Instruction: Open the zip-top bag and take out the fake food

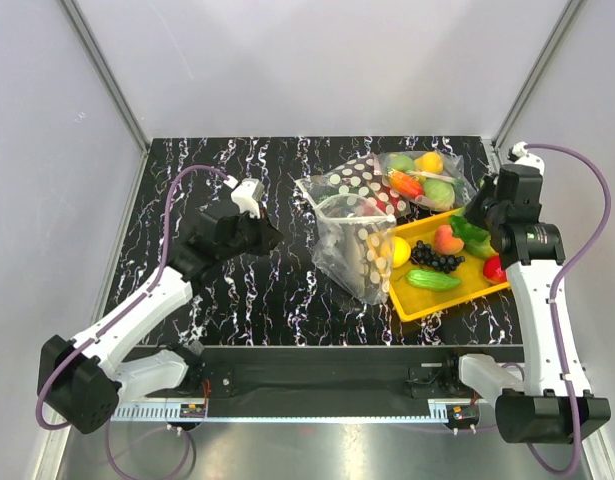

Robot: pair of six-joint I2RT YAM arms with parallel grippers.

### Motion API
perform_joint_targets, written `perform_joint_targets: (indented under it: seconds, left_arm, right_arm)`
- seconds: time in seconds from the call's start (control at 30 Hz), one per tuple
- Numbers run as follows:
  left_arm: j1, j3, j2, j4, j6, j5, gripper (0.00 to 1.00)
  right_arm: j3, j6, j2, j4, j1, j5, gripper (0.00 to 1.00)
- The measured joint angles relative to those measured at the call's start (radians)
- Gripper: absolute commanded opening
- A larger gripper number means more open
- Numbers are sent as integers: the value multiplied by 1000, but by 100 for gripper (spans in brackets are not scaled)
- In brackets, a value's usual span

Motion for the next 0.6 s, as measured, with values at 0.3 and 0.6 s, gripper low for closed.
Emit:
perform_joint_targets:
  seconds: [0.3, 0.6]
  left_arm:
    - [0, 32, 82, 63, -82, 45, 43]
    - [0, 204, 341, 150, -249, 125, 56]
  right_arm:
    - [-107, -6, 4, -15, -75, 32, 0]
    - [-221, 14, 24, -8, -89, 39, 0]
